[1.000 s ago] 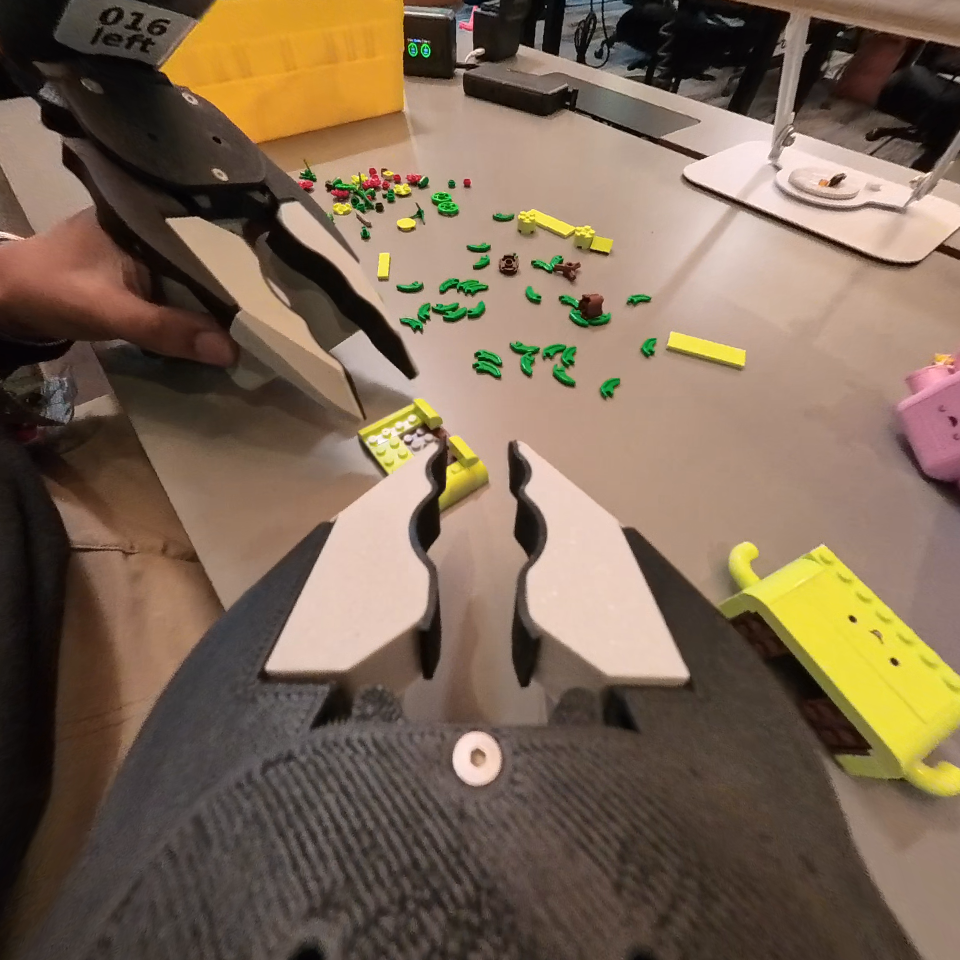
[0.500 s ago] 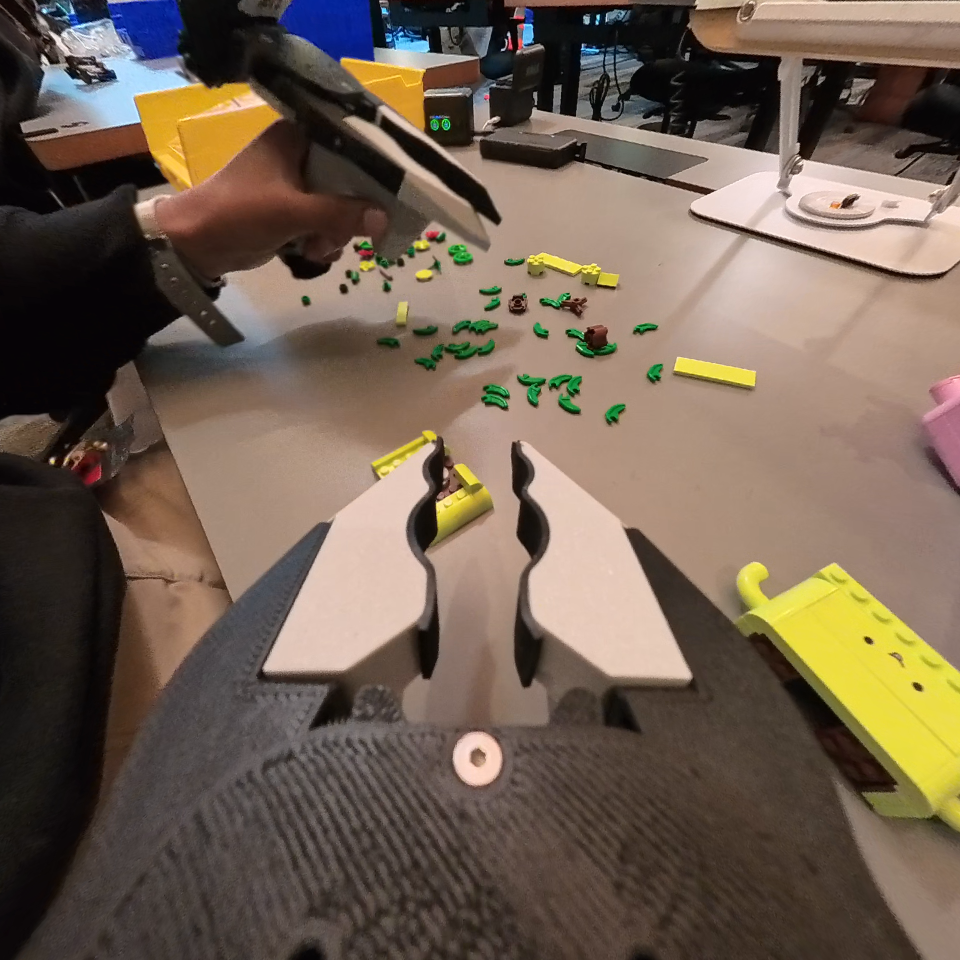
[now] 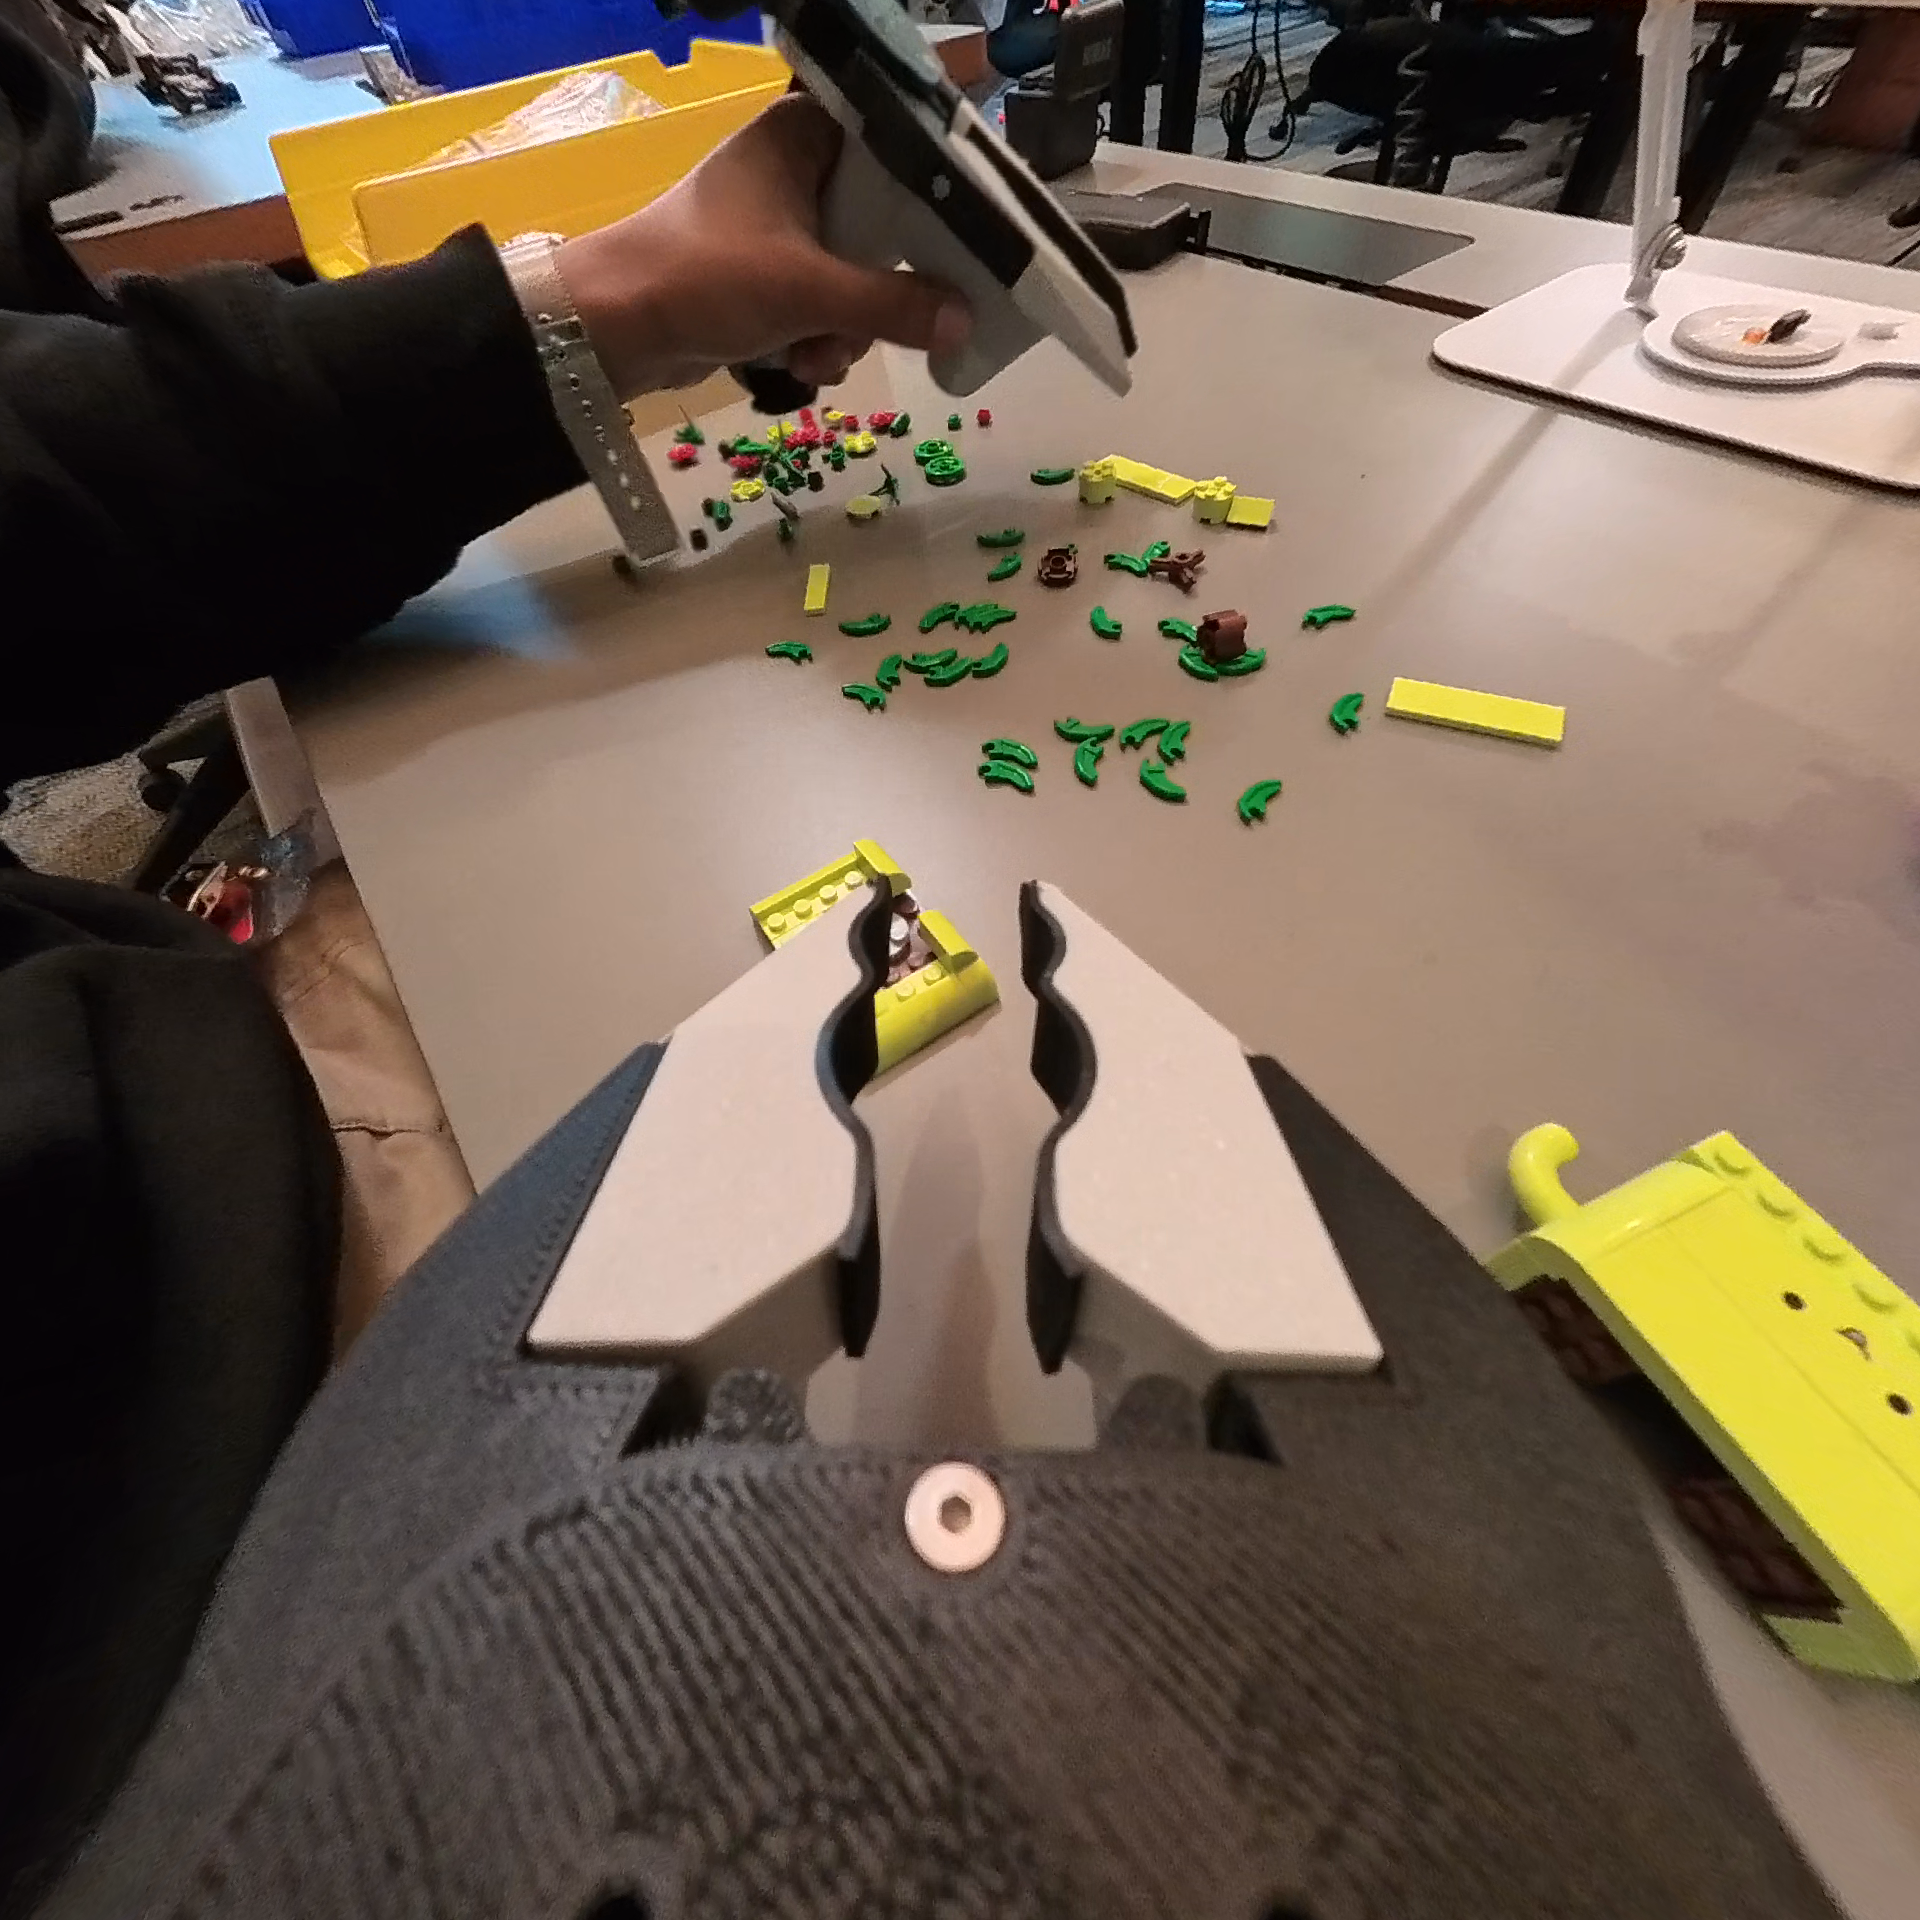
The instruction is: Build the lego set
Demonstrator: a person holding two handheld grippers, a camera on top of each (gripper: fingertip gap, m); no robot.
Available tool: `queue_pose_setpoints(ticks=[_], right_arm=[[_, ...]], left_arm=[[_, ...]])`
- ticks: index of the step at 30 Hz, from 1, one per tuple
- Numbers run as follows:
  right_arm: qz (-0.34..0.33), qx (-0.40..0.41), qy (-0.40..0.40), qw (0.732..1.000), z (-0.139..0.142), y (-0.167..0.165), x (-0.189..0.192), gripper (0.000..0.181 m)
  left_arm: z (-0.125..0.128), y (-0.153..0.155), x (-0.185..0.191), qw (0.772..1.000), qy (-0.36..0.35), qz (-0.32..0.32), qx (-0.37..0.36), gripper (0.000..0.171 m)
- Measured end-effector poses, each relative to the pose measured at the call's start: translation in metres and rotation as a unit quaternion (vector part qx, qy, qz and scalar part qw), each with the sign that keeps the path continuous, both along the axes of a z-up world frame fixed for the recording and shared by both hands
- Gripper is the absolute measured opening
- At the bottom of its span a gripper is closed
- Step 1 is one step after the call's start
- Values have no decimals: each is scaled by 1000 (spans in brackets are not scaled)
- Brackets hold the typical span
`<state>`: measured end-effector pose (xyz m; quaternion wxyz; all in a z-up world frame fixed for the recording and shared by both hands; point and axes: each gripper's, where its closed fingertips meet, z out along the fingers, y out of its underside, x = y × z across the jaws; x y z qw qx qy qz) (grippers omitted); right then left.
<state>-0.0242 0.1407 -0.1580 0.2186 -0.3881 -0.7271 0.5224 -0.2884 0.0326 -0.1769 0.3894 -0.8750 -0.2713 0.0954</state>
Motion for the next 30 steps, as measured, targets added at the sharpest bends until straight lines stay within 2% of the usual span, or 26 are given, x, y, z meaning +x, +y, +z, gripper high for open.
queue_pose_setpoints(ticks=[3, 8, 14, 16, 19, 24, 27, 30], right_arm=[[3, 1, 0, 1000, 0, 0, -1, 23], [8, 4, -3, 1000, -2, -2, -2, 22], [11, -4, 1, 1000, 1, -1, -1, 21], [11, -7, 2, 1000, 2, -1, -1, 21], [12, -11, 3, 1000, 3, -1, -1, 21], [7, -14, 11, 1000, 5, 1, -1, 21], [-8, -20, 26, 999, 10, 5, -2, 20], [-37, -39, 71, 996, 25, 10, -6, 19]], left_arm=[[6, 23, 12, 998, -29, -39, 43, 23], [-11, 53, 26, 996, -26, -86, 3, 24], [-36, 64, 16, 995, -28, -67, -67, 24], [-38, 65, 18, 994, -44, -69, -66, 9], [-34, 70, 25, 994, -48, -84, -47, 8], [6, 85, 55, 992, 8, -123, 40, 6], [38, 95, 101, 977, 38, -171, 117, 6], [68, 101, 158, 952, 40, -221, 208, 6]])
